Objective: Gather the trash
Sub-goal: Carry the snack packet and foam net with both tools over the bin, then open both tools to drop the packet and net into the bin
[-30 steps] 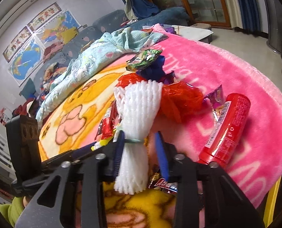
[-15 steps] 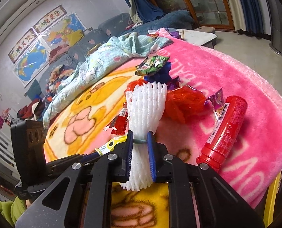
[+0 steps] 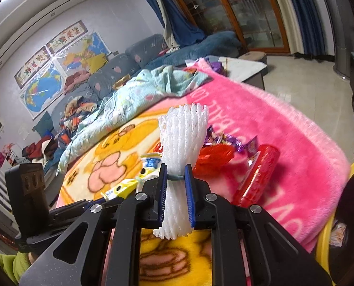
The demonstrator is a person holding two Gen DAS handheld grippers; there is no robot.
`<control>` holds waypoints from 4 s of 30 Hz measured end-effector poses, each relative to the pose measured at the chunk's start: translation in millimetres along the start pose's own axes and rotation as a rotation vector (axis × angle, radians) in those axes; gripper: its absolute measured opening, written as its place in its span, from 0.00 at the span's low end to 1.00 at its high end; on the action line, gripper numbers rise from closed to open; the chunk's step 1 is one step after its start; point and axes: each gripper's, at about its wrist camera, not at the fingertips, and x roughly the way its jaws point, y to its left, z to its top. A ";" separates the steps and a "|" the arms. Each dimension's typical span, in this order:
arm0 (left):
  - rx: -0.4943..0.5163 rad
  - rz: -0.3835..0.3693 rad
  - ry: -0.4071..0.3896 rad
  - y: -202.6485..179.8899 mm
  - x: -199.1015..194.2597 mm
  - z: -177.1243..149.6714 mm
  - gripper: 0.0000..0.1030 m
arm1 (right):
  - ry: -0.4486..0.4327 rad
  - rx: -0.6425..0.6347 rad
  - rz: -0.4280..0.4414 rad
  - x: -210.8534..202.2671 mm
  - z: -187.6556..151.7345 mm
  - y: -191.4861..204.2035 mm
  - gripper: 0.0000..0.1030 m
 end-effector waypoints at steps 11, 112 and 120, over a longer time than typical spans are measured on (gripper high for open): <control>0.076 -0.036 -0.042 -43.7 -2.0 10.6 0.17 | -0.077 0.005 -0.070 -35.9 11.6 -20.1 0.14; 0.405 -0.199 0.013 -245.4 119.2 -18.8 0.89 | -0.268 0.255 -0.625 -184.4 -42.7 -205.9 0.61; 0.384 -0.161 -0.064 -235.6 101.1 -8.1 0.89 | -0.274 0.191 -0.597 -177.2 -35.8 -173.1 0.66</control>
